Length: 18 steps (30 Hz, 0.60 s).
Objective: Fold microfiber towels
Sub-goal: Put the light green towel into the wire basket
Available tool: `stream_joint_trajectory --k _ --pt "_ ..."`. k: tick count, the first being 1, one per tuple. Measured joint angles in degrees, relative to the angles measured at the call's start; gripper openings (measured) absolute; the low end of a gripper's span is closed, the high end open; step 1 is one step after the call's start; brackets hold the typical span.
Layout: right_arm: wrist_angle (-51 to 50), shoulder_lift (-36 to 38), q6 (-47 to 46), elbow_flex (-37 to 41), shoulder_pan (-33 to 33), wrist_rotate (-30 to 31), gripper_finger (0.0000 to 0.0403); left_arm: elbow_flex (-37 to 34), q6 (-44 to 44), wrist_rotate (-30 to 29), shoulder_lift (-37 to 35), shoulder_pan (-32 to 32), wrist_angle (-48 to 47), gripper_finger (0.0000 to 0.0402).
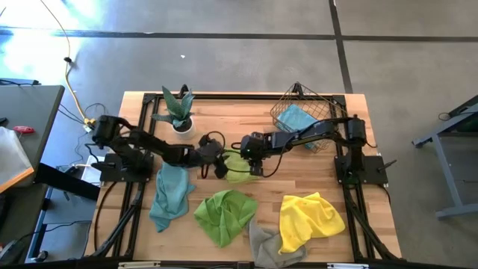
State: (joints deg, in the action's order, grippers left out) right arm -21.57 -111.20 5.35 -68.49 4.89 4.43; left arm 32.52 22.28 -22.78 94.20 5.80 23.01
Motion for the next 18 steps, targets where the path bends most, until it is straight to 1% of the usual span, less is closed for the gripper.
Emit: stream_joint_trajectory --k 2,4,6,8,10,12,15,18 --pt "-1.6 1.7 0.0 0.0 0.0 0.0 0.016 1.1 2.2 4.4 -2.4 1.1 -1.9 0.0115" --pt "-4.8 3.5 -0.2 0.0 0.0 0.3 0.016 1.9 6.7 9.6 -5.2 2.1 -6.4 0.0115" --pt "-8.7 5.3 0.4 0.0 0.0 1.8 0.016 2.0 10.0 15.3 -8.4 3.1 -12.3 0.0115" --pt "-12.1 7.2 1.0 0.0 0.0 3.3 0.016 2.1 12.9 18.9 -11.0 3.5 -16.9 0.0115" --pt "-13.5 9.0 1.1 0.0 0.0 3.9 0.016 2.1 16.1 19.3 -13.0 3.4 -21.7 0.0115" --pt "-15.0 10.4 0.9 0.0 0.0 3.9 0.016 2.0 19.9 17.7 -13.4 2.5 -24.7 0.0115" --pt "-16.3 11.4 0.5 0.0 -0.1 3.9 0.016 2.0 24.7 15.3 -11.9 0.9 -25.4 0.0115" --pt "-16.8 11.6 -0.4 1.6 -0.1 3.6 0.016 1.9 25.7 14.9 -8.8 0.4 -24.3 0.0115"
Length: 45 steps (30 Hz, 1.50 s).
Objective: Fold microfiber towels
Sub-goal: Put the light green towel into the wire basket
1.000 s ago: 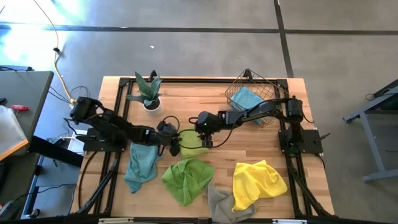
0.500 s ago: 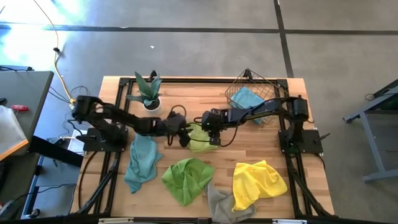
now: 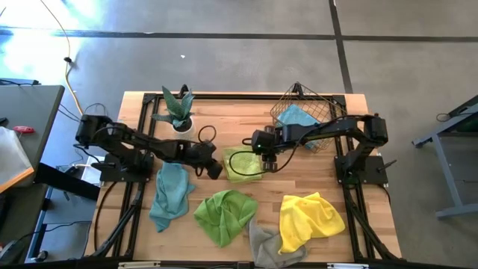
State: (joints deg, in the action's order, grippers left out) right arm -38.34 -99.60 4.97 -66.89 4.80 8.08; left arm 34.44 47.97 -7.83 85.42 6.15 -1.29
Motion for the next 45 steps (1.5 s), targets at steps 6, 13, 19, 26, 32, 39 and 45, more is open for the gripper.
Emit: stream_joint_trajectory --k 6,13,19,26,32,39,45 --pt "12.3 4.7 -5.3 14.5 0.3 0.0 0.016 0.0 1.9 -0.2 6.2 1.0 5.7 0.0115" --pt "32.9 13.9 -7.7 27.3 0.5 0.3 0.016 0.0 1.7 1.6 10.0 1.0 13.6 0.0115" --pt "39.9 18.4 -7.3 31.0 0.5 0.2 0.016 0.1 1.1 2.3 10.8 1.3 15.0 0.0125" --pt "42.2 18.2 -7.6 31.5 0.4 -3.0 0.016 0.0 5.3 5.3 10.9 1.4 18.4 0.0163" --pt "45.7 16.6 -7.7 31.5 0.4 -4.7 0.016 0.0 13.1 -0.4 10.9 1.4 19.0 0.0192" --pt "49.7 12.0 -9.5 31.5 0.4 -4.7 0.016 0.3 24.9 -2.1 15.0 1.3 21.0 0.0201" --pt "55.7 7.1 -10.3 31.5 0.4 -4.7 0.016 0.9 26.1 -1.8 16.5 1.2 23.3 0.0198"
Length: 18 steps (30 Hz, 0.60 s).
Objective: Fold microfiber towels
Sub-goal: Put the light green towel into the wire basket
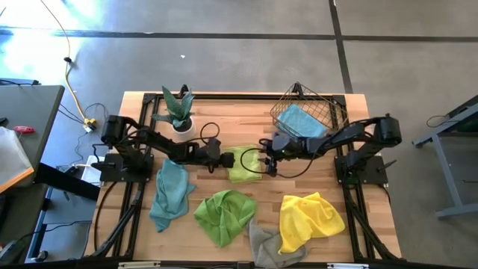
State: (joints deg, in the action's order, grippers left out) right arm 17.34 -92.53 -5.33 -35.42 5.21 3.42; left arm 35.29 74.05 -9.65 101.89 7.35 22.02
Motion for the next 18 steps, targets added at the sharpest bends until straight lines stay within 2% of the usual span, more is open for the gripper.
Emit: stream_joint_trajectory --k 11,18 --pt "10.8 -6.4 -0.2 -0.1 0.0 -0.4 0.016 2.6 -4.8 2.5 0.7 1.3 -2.3 0.0198" --pt "18.9 -7.1 0.5 -0.1 -0.2 -6.9 0.016 2.5 -6.4 2.8 0.7 2.2 -0.5 0.0198"
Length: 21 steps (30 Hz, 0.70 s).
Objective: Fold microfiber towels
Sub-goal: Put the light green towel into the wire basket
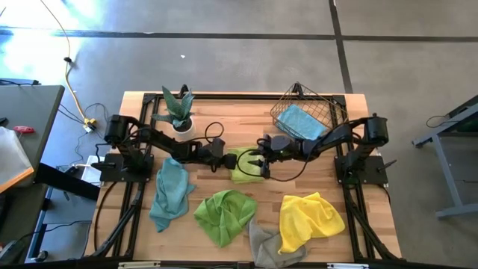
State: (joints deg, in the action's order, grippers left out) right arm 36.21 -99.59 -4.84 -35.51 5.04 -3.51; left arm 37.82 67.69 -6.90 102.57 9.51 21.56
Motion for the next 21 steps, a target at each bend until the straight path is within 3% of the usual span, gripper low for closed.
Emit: stream_joint_trajectory --k 7,14,21 --pt "1.5 -1.4 -0.8 0.0 -0.3 0.0 0.016 0.7 -4.3 -0.6 0.3 0.5 1.9 0.0198" --pt "-3.4 -3.3 -2.2 0.0 -1.1 0.0 0.016 3.1 -14.5 -0.9 0.3 0.7 2.7 0.0198" --pt "-11.5 -1.9 -5.8 -0.1 -0.6 1.4 0.016 4.5 -22.5 8.0 0.2 2.7 2.7 0.0198"
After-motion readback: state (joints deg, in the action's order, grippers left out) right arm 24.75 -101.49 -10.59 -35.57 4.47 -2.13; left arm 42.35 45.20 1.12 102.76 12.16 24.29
